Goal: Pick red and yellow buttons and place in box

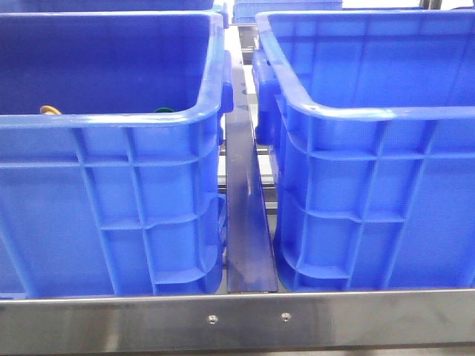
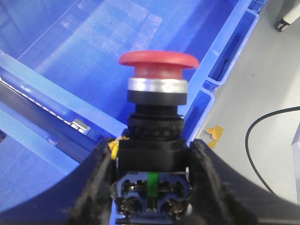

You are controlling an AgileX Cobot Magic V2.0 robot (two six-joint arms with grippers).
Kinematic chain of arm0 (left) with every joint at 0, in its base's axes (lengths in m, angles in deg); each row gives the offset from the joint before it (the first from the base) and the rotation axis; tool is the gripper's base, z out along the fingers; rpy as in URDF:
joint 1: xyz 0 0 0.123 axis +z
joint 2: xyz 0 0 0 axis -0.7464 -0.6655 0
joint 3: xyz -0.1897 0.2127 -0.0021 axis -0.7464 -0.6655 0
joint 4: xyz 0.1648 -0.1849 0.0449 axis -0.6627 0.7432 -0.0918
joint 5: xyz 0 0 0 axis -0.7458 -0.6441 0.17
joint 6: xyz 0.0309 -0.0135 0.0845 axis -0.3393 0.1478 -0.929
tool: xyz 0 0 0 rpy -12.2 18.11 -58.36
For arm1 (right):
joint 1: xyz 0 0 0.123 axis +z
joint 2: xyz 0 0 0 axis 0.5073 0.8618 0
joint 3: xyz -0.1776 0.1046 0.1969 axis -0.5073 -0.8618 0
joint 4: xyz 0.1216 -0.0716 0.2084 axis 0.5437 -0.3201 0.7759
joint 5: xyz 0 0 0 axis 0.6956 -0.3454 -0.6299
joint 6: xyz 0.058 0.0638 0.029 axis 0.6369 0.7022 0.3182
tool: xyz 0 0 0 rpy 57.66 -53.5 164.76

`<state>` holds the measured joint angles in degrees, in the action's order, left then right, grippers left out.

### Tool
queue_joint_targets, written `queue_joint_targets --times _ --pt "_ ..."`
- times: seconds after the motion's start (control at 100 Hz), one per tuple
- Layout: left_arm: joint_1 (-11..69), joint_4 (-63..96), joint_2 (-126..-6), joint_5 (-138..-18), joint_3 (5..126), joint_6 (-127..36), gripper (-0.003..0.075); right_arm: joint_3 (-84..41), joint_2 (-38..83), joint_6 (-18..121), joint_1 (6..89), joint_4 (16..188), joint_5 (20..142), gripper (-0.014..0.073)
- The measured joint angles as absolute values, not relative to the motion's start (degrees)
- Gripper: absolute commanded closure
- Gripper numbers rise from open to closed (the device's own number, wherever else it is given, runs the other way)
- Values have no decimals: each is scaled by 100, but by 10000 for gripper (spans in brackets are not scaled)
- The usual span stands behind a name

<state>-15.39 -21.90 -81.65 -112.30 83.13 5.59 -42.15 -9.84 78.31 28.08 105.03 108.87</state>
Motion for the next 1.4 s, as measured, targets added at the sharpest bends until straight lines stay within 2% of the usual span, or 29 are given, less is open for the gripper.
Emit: queue_joint_targets --times 0.17,0.24,0.29,0.44,0.57,0.91,1.4 --pt "-1539 -2190 -8165 -11230 8313 559 741 -4215 -937 7831 2808 11011 10887 170" --pt "-1539 -2190 -8165 -11230 8313 559 741 -4215 -937 7831 2808 11305 10887 58" --pt "-1539 -2190 -8165 -11230 8313 559 741 -4215 -937 7831 2808 11565 10887 20" --pt "-1539 -2190 -8165 -11245 8313 559 741 -4215 -937 7444 2808 12663 10934 14" --pt "-1539 -2190 -8165 -11264 8313 559 741 -4215 -772 6522 2808 13900 11145 14" --pt "-1539 -2190 -8165 -11274 8313 559 741 -4215 489 4183 2808 16724 12193 14" --pt "-1539 -2170 -8165 -11278 8313 559 741 -4215 1892 3184 3602 17598 12525 14"
